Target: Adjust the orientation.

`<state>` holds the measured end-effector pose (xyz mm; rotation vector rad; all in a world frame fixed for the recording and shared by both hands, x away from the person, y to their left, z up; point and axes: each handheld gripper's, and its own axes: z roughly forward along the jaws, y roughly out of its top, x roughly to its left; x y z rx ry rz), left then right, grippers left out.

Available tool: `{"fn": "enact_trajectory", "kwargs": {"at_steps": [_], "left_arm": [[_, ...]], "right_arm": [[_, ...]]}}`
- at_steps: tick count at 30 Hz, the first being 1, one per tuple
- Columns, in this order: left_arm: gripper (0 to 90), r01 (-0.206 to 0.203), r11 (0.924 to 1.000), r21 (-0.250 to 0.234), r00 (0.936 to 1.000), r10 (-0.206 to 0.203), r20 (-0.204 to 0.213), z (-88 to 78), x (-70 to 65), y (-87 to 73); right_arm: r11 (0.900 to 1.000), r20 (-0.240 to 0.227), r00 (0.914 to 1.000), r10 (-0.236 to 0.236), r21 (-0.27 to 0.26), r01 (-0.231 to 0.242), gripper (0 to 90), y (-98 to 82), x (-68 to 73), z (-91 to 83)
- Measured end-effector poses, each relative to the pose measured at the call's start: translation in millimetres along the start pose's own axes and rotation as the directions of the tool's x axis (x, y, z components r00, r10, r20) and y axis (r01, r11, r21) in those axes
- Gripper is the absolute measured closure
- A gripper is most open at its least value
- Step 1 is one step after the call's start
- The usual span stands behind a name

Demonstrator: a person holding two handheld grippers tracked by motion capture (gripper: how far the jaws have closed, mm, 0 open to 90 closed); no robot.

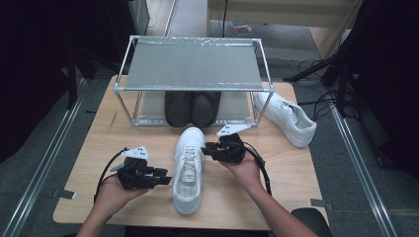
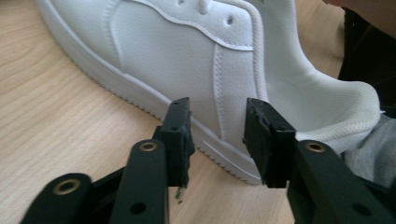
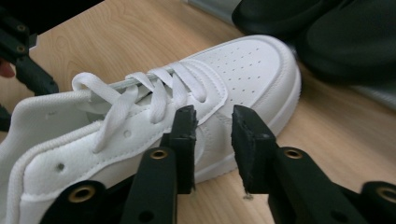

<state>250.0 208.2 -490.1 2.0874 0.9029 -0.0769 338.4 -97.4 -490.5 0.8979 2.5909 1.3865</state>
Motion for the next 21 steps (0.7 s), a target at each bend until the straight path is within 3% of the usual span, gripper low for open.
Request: {"fn": "enact_trajectory", "kwargs": {"at_steps": [3,12,21], "left_arm": [[51.5,0.020,0.9996,-0.018,0.9997,-0.020,-0.015,-3.6,5.5,-1.3],[40.6,0.024,0.9995,-0.019,0.9971,-0.025,-0.072,-0.7,18.6,-5.2],[37.0,0.016,0.9995,-0.028,0.9963,-0.018,-0.084,0.6,29.5,-2.2]], "right_arm": [[1.000,0.003,0.9996,-0.027,-0.016,0.027,64.3,-1.9,-4.7,-6.2],[0.999,0.014,0.9997,0.019,-0.034,-0.019,57.4,-3.8,-19.9,-20.6],[0.999,0.006,0.9996,0.029,-0.018,-0.028,56.5,-7.5,-25.1,-29.9]]}}
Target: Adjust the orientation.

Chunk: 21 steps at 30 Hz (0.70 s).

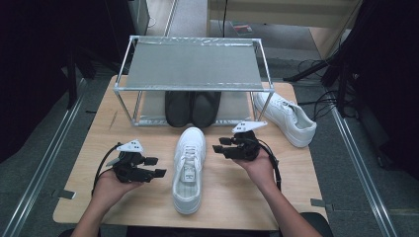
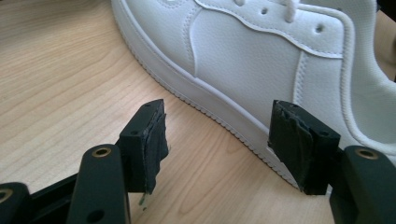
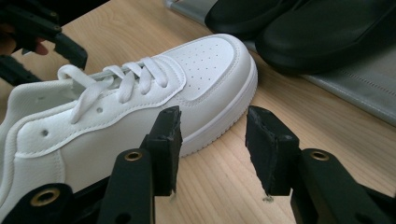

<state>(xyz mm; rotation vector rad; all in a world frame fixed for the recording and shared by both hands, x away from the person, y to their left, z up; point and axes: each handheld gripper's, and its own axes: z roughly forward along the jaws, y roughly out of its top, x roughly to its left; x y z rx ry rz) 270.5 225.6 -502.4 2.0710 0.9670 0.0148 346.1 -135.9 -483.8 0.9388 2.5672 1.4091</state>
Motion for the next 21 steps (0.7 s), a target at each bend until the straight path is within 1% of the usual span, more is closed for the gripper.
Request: {"fn": "enact_trajectory", "kwargs": {"at_steps": [2,3,8,11,15,18,21], "left_arm": [[36.9,-0.003,1.0000,0.002,1.0000,0.003,-0.005,0.7,2.0,1.1],[36.9,0.002,1.0000,-0.001,1.0000,-0.002,-0.003,1.2,2.9,1.7],[36.6,0.003,1.0000,0.006,1.0000,-0.003,-0.007,3.9,7.0,4.6],[36.6,-0.003,0.9999,0.011,1.0000,0.003,-0.009,5.1,9.2,7.3],[36.6,-0.003,0.9999,0.014,0.9999,0.003,-0.011,6.8,12.0,10.3],[36.6,0.005,1.0000,0.002,1.0000,-0.005,-0.003,7.8,13.3,11.1],[36.6,0.000,1.0000,-0.003,1.0000,0.000,-0.008,8.9,14.8,11.3]], "right_arm": [[1.000,0.008,1.0000,0.001,0.002,-0.001,56.5,-0.9,-0.2,-2.8],[1.000,0.012,0.9999,-0.002,0.001,0.002,56.4,-1.4,-1.1,-4.2],[1.000,0.039,0.9991,0.018,-0.013,-0.018,55.9,-5.9,-6.4,-12.5],[0.999,0.057,0.9979,0.031,-0.025,-0.029,55.8,-8.8,-11.2,-19.2],[0.998,0.089,0.9946,0.054,-0.046,-0.050,55.2,-13.5,-19.0,-30.7],[0.997,0.111,0.9918,0.063,-0.059,-0.056,55.1,-16.3,-24.9,-39.2],[0.995,0.128,0.9883,0.083,-0.072,-0.074,55.2,-19.5,-31.6,-46.5]]}}
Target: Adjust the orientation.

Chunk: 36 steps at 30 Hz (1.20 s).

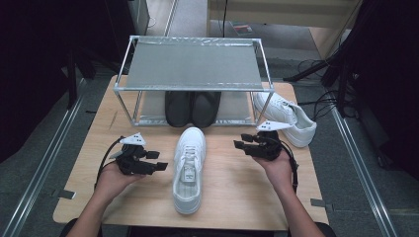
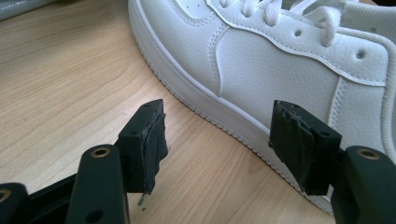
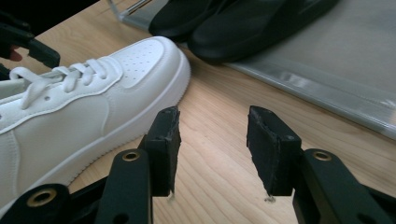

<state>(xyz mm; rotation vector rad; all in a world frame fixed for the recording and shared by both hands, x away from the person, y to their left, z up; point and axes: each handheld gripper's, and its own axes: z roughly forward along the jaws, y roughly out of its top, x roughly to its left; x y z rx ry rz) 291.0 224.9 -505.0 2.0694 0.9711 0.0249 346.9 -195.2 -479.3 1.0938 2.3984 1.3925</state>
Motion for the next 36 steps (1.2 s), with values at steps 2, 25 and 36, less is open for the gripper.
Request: {"fn": "enact_trajectory", "kwargs": {"at_steps": [2,25,36], "left_arm": [[36.4,-0.001,1.0000,-0.002,1.0000,0.001,-0.001,0.4,0.9,0.0],[36.8,-0.028,0.9995,0.012,0.9996,0.029,-0.008,2.8,-0.1,4.3],[36.8,-0.039,0.9991,0.016,0.9992,0.039,-0.009,2.1,-2.6,2.1]], "right_arm": [[1.000,0.013,0.9999,0.009,-0.005,-0.009,55.2,-0.7,-4.0,-3.7],[0.995,0.145,0.9855,0.088,-0.056,-0.081,55.7,-0.7,-59.2,-31.6],[0.990,0.204,0.9690,0.139,-0.054,-0.130,56.4,3.1,-91.3,-33.9]]}}
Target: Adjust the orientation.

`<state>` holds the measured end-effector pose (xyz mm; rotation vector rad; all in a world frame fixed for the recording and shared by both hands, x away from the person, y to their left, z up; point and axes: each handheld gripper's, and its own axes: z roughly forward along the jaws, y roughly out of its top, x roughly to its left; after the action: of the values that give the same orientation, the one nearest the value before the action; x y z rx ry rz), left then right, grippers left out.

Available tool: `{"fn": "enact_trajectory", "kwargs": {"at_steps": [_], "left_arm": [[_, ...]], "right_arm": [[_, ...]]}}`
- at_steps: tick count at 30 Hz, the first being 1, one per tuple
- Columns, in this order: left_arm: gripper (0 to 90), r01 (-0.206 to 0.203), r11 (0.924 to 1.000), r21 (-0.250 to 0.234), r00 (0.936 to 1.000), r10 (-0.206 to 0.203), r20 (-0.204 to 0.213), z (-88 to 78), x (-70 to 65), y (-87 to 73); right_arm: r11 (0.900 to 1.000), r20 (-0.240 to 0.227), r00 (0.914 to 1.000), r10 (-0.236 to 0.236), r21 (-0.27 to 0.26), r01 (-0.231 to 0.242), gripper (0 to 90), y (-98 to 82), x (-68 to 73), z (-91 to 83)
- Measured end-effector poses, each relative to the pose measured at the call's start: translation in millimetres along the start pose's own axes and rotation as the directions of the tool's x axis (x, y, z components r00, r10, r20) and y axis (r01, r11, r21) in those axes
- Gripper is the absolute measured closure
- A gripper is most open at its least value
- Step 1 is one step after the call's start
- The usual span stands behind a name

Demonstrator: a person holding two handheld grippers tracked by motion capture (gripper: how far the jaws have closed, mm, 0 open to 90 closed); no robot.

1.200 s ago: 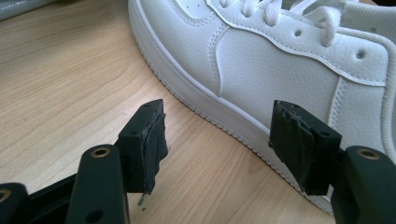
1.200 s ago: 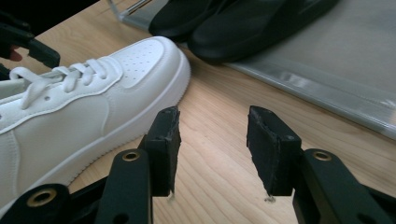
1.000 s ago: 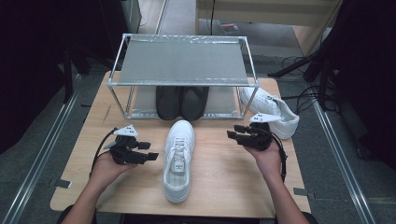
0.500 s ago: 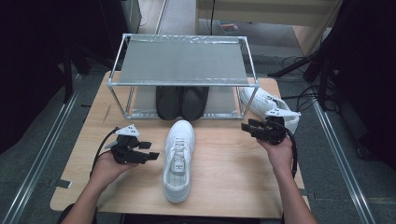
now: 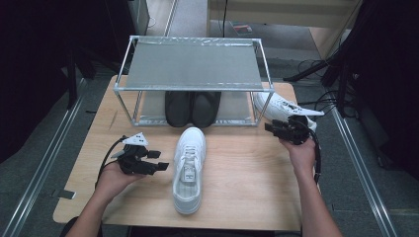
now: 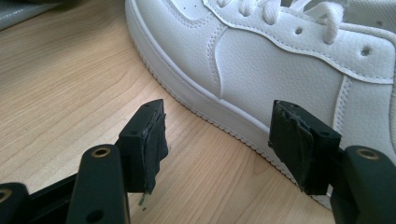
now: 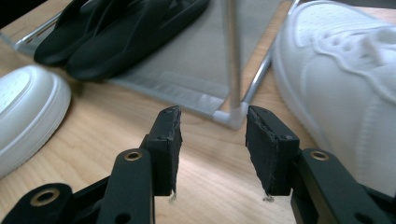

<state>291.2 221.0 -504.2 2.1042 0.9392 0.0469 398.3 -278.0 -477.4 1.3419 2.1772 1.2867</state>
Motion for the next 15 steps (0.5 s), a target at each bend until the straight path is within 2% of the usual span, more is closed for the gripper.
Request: {"fn": "enact_trajectory", "kwargs": {"at_steps": [2,7,11,12,15], "left_arm": [[36.8,-0.003,1.0000,0.002,1.0000,0.003,-0.003,-0.4,-0.2,-1.0],[36.8,0.003,1.0000,0.001,1.0000,-0.003,-0.008,-2.0,-2.0,-4.8],[36.8,0.011,0.9999,-0.009,0.9999,-0.012,-0.011,-4.4,-2.4,-8.0],[36.8,0.011,0.9999,-0.009,0.9999,-0.011,-0.012,-4.9,-2.4,-8.6],[36.8,0.016,0.9998,-0.010,0.9997,-0.016,-0.020,-7.2,-2.9,-11.7]], "right_arm": [[1.000,0.006,1.0000,0.007,-0.013,-0.007,57.1,2.6,-6.2,-1.1],[1.000,0.042,0.9991,0.009,0.023,-0.010,57.9,10.9,-24.6,-3.5],[0.999,0.072,0.9973,0.015,0.027,-0.017,57.8,16.1,-34.1,-7.8],[1.000,0.083,0.9965,0.013,0.023,-0.015,57.9,17.6,-35.8,-10.4],[0.999,0.077,0.9964,0.034,0.003,-0.035,58.8,21.5,-40.9,-16.8]]}}
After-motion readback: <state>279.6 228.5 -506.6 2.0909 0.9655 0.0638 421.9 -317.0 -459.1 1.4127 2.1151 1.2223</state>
